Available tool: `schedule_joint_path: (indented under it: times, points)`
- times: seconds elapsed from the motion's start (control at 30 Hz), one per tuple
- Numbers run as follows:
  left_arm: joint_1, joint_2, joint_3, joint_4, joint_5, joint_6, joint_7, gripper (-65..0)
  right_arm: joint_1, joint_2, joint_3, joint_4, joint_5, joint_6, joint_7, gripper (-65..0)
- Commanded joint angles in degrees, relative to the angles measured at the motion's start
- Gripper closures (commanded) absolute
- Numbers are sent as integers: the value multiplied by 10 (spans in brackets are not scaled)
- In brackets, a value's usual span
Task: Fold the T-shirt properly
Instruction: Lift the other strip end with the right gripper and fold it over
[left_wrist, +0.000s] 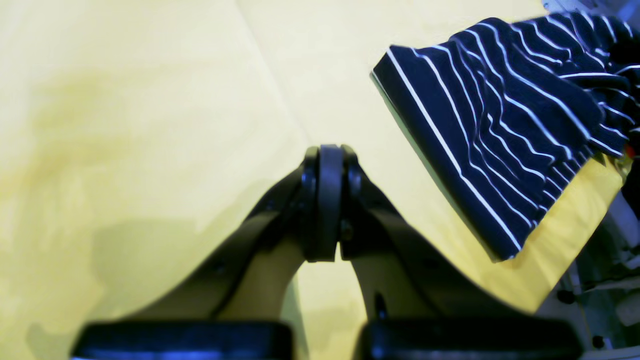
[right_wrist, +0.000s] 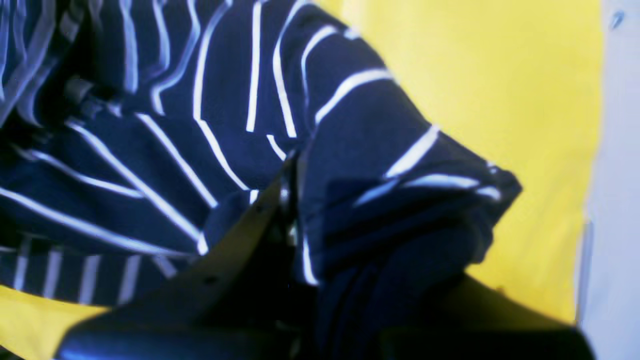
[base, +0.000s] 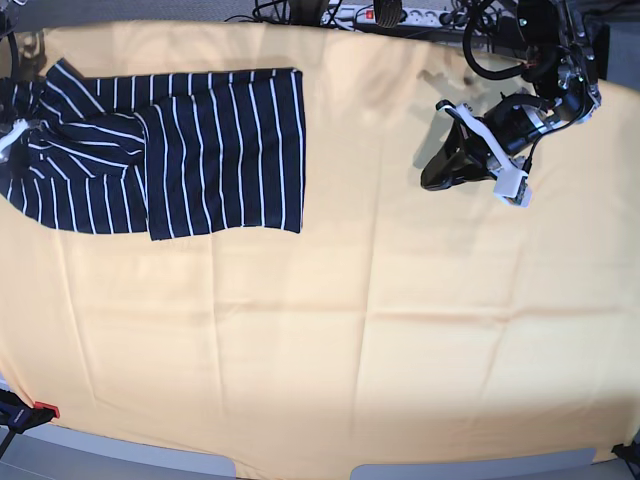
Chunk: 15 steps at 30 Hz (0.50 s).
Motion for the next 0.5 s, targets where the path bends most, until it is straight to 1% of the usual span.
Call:
schedule_joint_path:
  times: [0.0,0.07,0.17,0.27,0.33,0.4,0.47]
  points:
    - [1,-5,-2,10,-14,-5,-12,0,2,5,6,33,15,-6,16,0]
    - [4,-5,-2,10,-14,-5,-12,0,2,-15,6,87,27,-12,10,0]
    - [9,-4,-1,10,-14,-6,-12,0,2,-57,6,163,79,-14,-13,0]
    - [10,-4,-1,10,-19,-15,-12,0,0,-109,6,210,143,5,-38,0]
    - [11,-4,0,10,-24,-15,-11,0,-9,-136,-2,224,190,19,-41,0]
    - [11,-5,0,10,-24,-15,-10,0,-16,-162,-24,229,223,33,-45,0]
    - [11,-5,0,10,-24,-15,-10,0,-16,-185,-60,229,242,40,-56,0]
